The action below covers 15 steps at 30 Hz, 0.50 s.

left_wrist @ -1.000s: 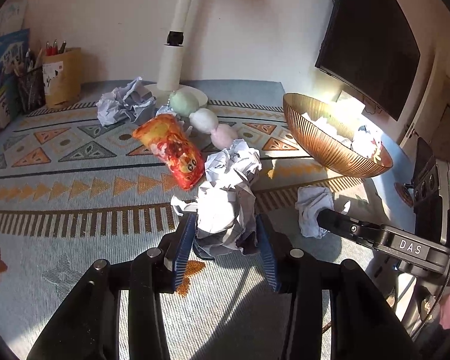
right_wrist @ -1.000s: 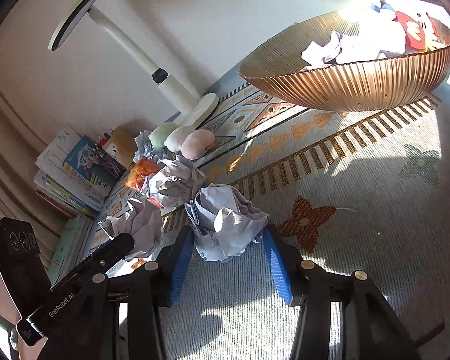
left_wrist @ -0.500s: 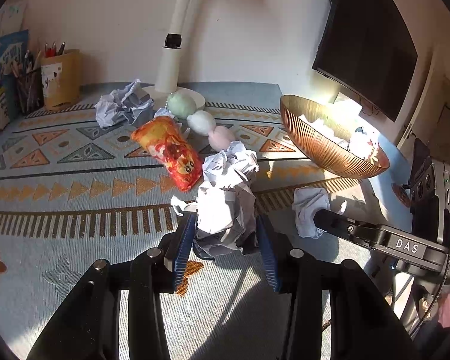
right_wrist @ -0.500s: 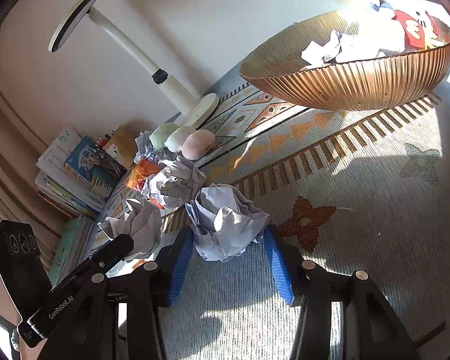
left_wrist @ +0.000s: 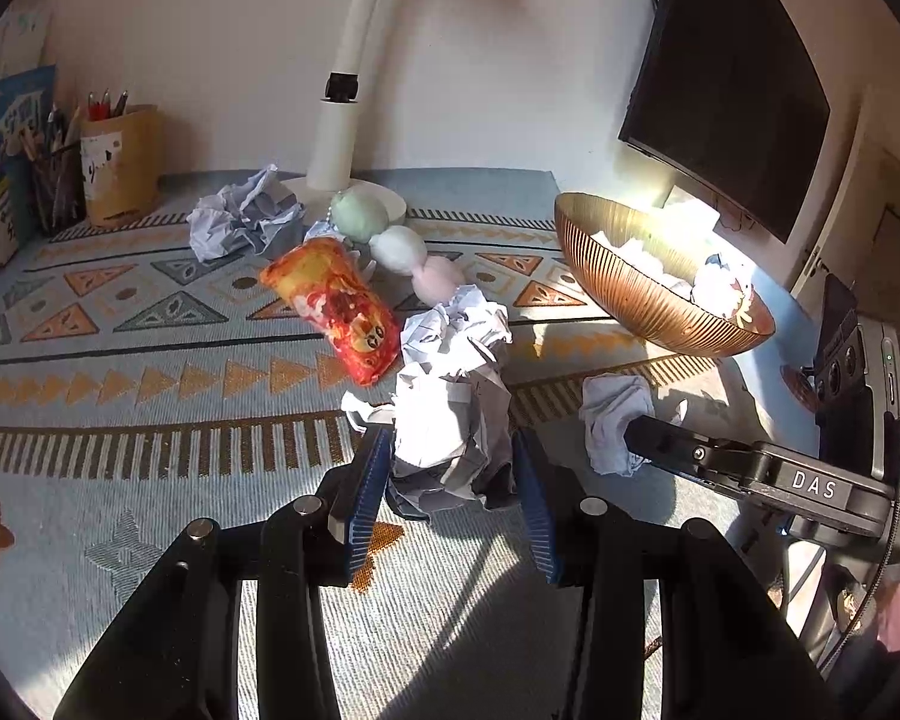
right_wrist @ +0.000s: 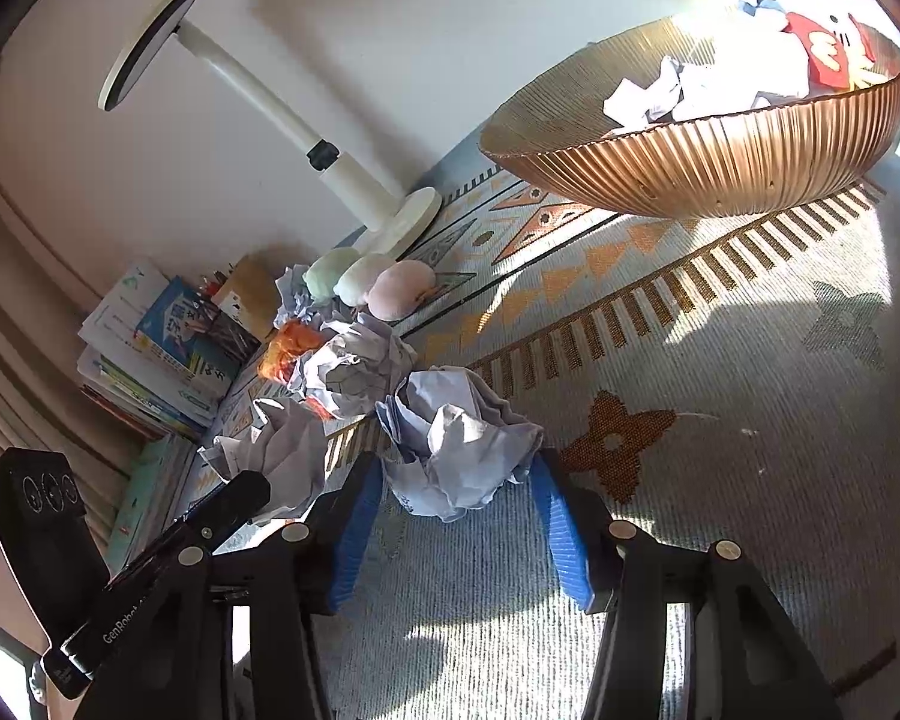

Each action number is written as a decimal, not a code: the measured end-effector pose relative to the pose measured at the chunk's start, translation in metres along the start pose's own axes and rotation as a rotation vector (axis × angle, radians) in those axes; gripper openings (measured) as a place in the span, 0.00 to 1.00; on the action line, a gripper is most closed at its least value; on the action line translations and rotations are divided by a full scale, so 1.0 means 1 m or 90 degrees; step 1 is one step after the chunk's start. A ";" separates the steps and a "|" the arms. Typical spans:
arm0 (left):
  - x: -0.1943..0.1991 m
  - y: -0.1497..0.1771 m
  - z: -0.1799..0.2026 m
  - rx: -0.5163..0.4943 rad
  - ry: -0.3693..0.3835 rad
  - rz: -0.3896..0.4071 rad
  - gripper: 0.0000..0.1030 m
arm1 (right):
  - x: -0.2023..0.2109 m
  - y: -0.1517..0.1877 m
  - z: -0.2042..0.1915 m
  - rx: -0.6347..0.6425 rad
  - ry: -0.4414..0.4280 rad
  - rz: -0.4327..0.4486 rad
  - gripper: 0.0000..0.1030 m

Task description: Organize objects

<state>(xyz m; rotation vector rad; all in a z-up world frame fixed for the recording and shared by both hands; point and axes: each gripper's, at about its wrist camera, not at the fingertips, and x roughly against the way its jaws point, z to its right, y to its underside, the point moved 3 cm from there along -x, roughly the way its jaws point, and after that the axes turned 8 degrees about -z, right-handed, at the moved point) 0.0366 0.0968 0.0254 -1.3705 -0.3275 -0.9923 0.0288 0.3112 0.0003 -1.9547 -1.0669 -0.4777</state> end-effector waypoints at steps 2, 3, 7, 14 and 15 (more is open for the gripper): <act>0.000 0.000 0.001 -0.002 -0.001 0.001 0.39 | -0.001 0.000 -0.001 0.004 0.002 -0.001 0.52; 0.000 0.001 0.002 -0.002 -0.002 0.001 0.39 | -0.001 0.000 -0.002 0.006 0.002 -0.002 0.53; 0.001 0.001 0.002 -0.006 -0.002 0.004 0.39 | -0.001 0.000 -0.003 0.009 0.007 -0.005 0.53; -0.001 0.000 0.003 -0.007 0.003 -0.006 0.39 | 0.015 0.001 -0.020 0.116 0.162 0.010 0.66; -0.001 0.000 0.003 -0.009 0.005 -0.007 0.39 | 0.021 -0.001 -0.023 0.136 0.196 0.026 0.67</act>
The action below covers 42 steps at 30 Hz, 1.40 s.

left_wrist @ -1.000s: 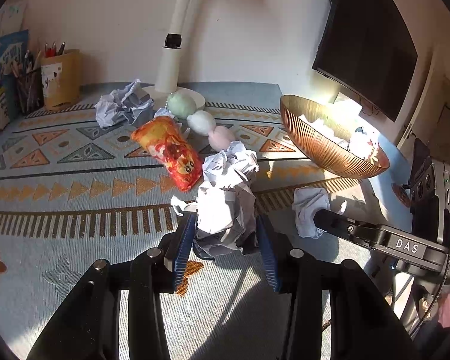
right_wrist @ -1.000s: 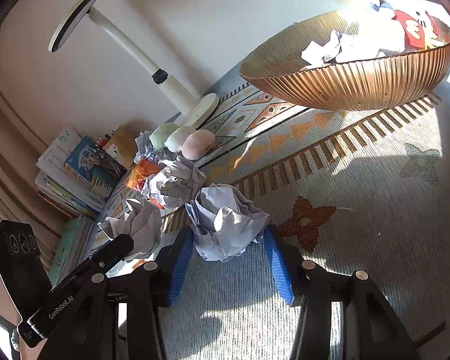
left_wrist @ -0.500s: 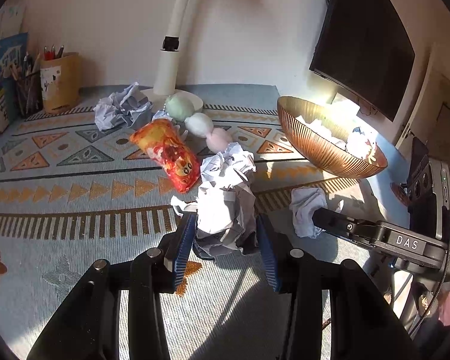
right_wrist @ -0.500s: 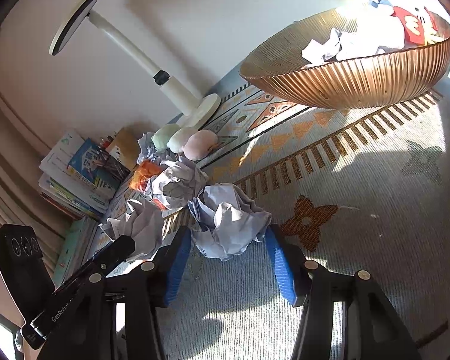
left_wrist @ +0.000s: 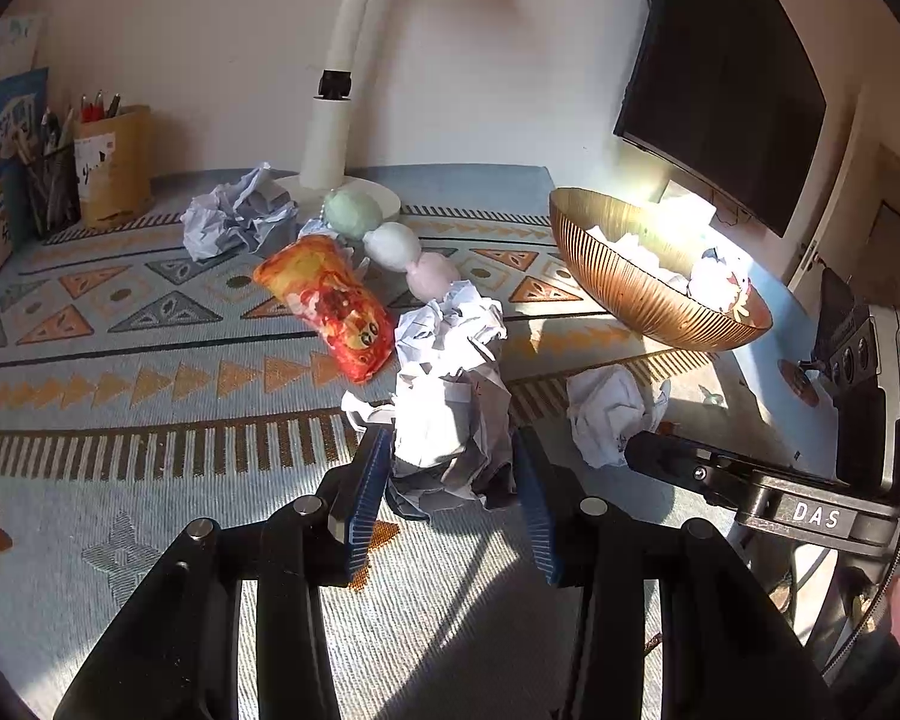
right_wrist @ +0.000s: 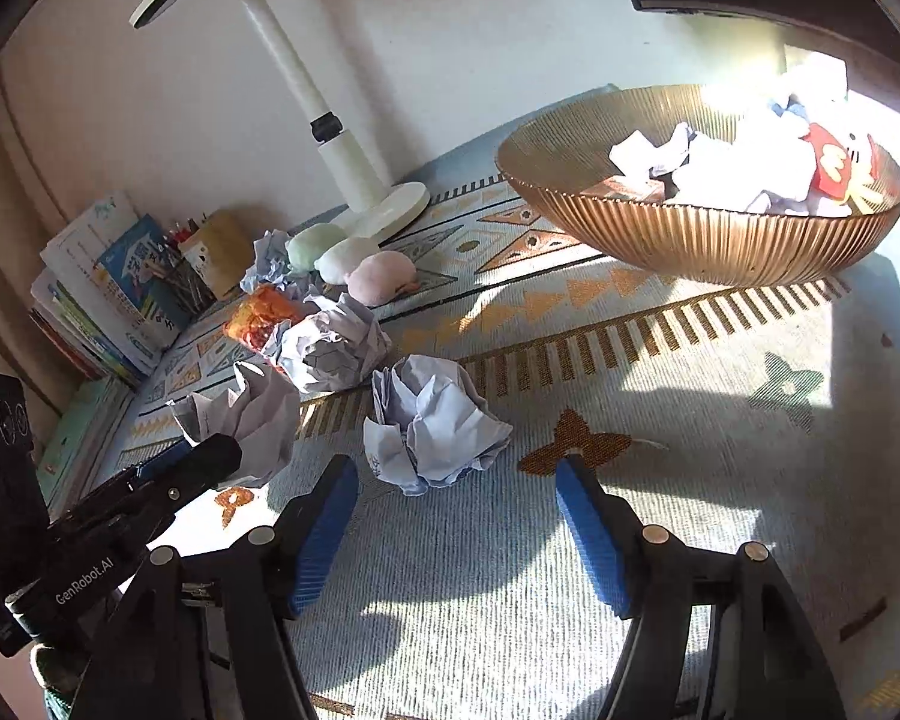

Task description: Organize objects

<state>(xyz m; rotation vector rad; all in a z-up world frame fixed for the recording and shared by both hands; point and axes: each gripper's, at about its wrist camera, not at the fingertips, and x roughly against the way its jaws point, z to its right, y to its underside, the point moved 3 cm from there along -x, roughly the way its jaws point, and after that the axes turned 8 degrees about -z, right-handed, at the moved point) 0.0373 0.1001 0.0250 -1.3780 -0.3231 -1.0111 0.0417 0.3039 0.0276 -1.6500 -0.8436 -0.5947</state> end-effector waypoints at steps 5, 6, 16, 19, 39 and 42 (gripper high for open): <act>0.000 0.001 0.003 -0.008 -0.001 0.000 0.39 | 0.040 -0.010 0.007 0.013 0.088 0.119 0.98; 0.000 0.001 0.003 -0.007 -0.001 0.000 0.39 | 0.048 -0.012 0.011 0.005 0.086 0.139 0.99; -0.002 0.000 0.005 -0.015 -0.010 -0.007 0.39 | 0.094 -0.023 -0.012 0.035 0.094 0.208 1.00; -0.002 0.000 0.006 -0.018 -0.014 -0.007 0.39 | 0.088 -0.029 -0.004 0.008 0.064 0.182 1.00; -0.003 -0.001 0.004 -0.010 -0.012 -0.011 0.39 | -0.003 -0.013 -0.002 0.062 -0.019 0.008 0.92; -0.003 -0.001 0.003 -0.009 -0.013 -0.008 0.39 | -0.008 -0.014 -0.016 0.093 -0.009 -0.008 0.84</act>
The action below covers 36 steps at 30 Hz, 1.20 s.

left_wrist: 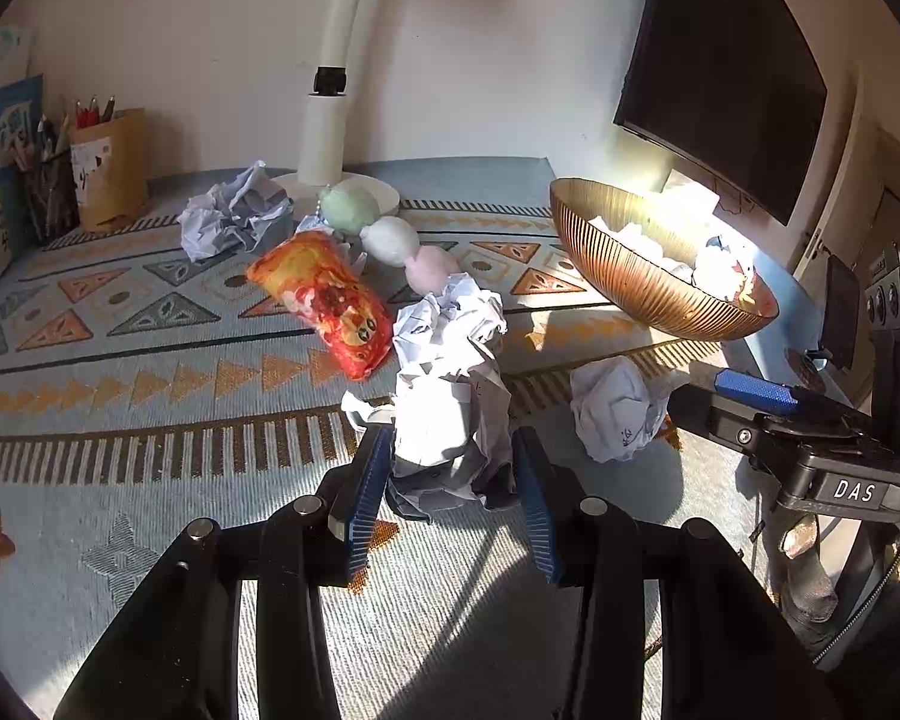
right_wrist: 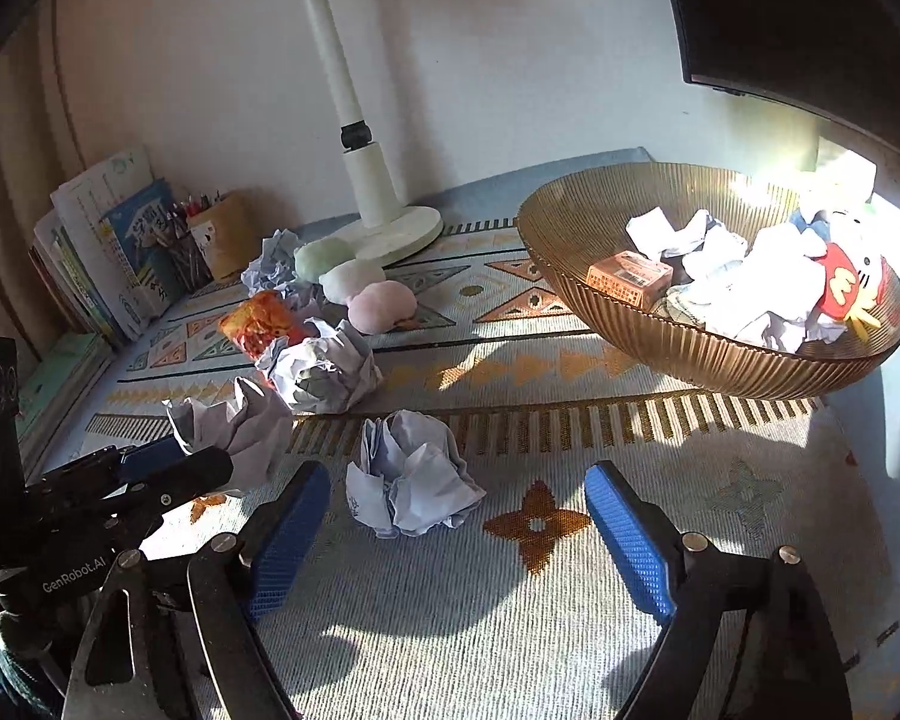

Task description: Organize objects

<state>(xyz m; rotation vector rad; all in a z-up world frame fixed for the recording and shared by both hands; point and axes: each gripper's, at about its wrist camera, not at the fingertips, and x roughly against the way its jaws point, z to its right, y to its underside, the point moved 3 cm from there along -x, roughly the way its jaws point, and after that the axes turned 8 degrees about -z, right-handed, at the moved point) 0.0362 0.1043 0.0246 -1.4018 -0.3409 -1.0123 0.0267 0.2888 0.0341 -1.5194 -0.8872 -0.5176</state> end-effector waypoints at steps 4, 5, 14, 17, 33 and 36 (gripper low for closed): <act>-0.002 -0.001 -0.001 0.001 0.008 -0.008 0.39 | -0.019 -0.004 -0.017 0.028 0.043 -0.035 0.84; -0.003 -0.001 -0.001 0.001 0.009 -0.009 0.39 | -0.024 -0.004 -0.020 0.038 0.063 -0.047 0.80; -0.002 0.000 0.003 -0.007 -0.001 -0.009 0.39 | -0.027 0.001 -0.017 0.028 0.035 -0.061 0.46; -0.003 0.000 0.005 -0.013 -0.016 -0.012 0.39 | -0.020 0.003 -0.026 0.054 0.042 -0.040 0.46; 0.040 -0.044 0.065 -0.093 0.063 0.051 0.37 | 0.082 -0.041 0.040 -0.060 0.030 0.153 0.46; 0.042 -0.088 0.091 -0.126 0.102 0.069 0.37 | 0.099 -0.064 0.066 -0.101 0.112 0.193 0.47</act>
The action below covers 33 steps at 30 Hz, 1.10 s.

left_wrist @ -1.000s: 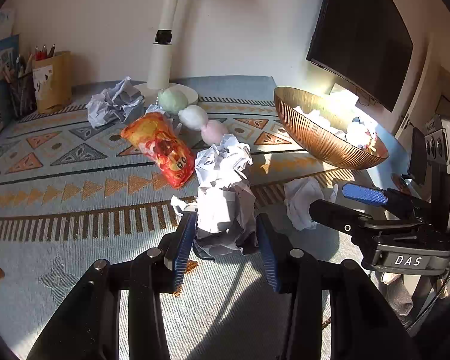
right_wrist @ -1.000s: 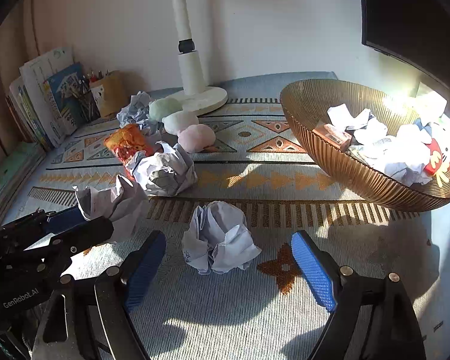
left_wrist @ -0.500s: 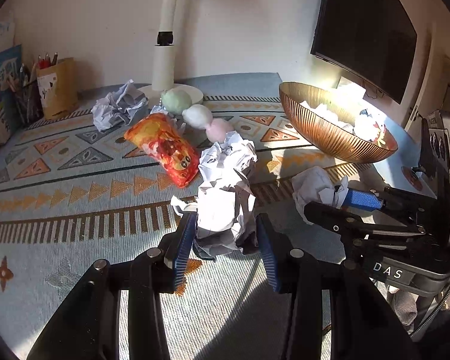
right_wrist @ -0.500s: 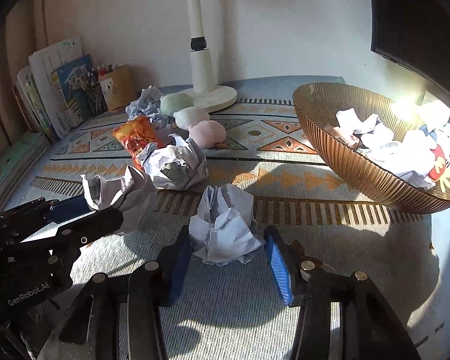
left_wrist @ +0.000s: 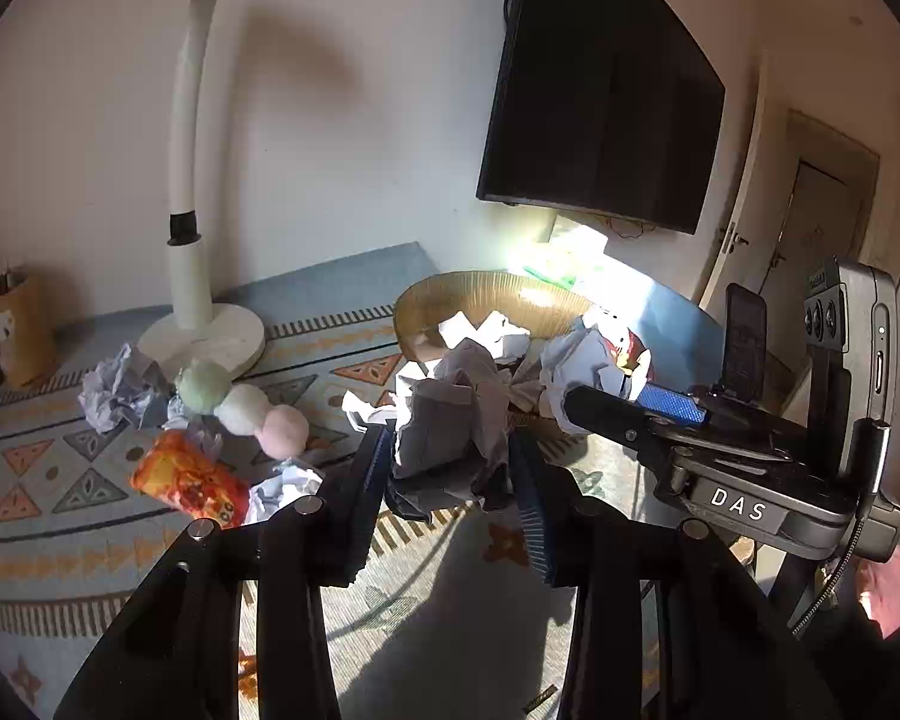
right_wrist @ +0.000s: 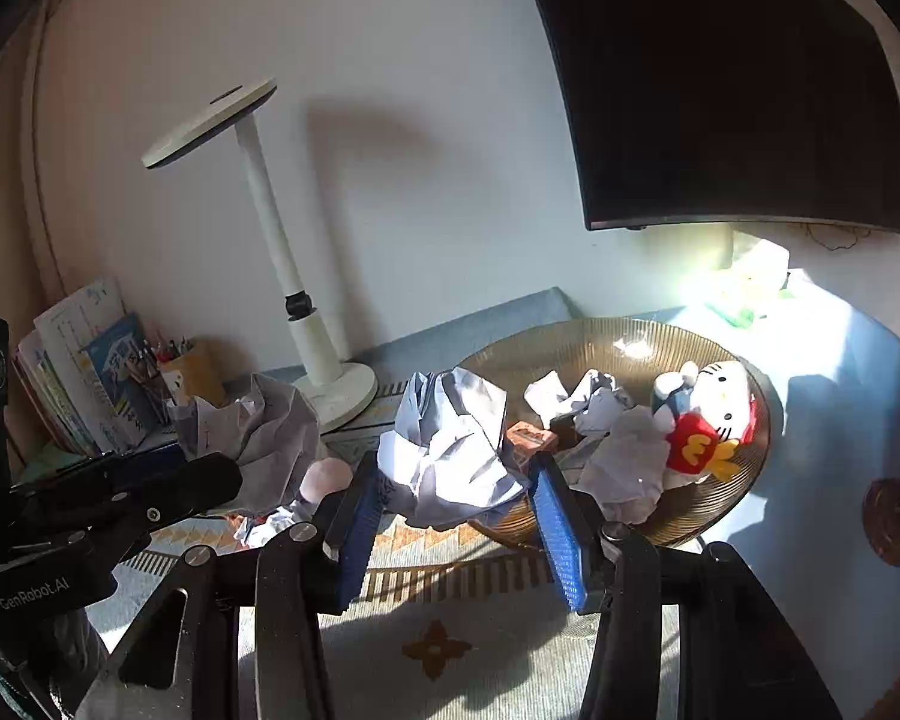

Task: Organize objects
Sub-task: 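Carry both papers into amber bowl and open both tools, then move left tool toward orange snack bag while right tool approaches a paper ball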

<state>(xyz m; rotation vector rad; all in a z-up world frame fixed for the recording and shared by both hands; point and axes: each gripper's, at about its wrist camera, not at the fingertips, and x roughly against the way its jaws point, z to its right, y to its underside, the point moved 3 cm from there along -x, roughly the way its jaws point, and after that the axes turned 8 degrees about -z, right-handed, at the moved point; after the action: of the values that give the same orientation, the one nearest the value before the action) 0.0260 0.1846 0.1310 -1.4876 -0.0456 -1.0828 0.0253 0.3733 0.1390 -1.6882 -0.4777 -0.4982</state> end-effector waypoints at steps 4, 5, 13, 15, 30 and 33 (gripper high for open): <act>-0.038 -0.062 0.012 -0.031 -0.008 0.012 0.37 | -0.020 -0.023 0.037 -0.077 0.039 -0.023 0.47; -0.051 -0.072 0.013 -0.028 -0.011 0.009 0.37 | -0.025 -0.025 0.043 -0.087 0.046 -0.027 0.47; -0.128 -0.097 0.012 0.032 -0.038 -0.017 0.62 | -0.057 -0.022 0.066 -0.103 0.084 -0.057 0.71; -0.133 -0.092 0.009 0.049 -0.029 -0.016 0.71 | -0.056 -0.017 0.069 -0.098 0.092 -0.060 0.71; 0.025 0.021 -0.053 0.148 -0.194 0.115 0.83 | 0.001 0.013 -0.001 -0.005 -0.004 0.014 0.80; 0.058 0.058 -0.094 0.218 -0.339 0.130 0.83 | -0.006 0.030 -0.022 -0.024 -0.051 -0.005 0.85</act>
<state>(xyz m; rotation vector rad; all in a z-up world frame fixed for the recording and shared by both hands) 0.0386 0.0633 0.1071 -1.3923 -0.4229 -0.4640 0.0366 0.3459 0.1147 -1.7483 -0.5352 -0.4492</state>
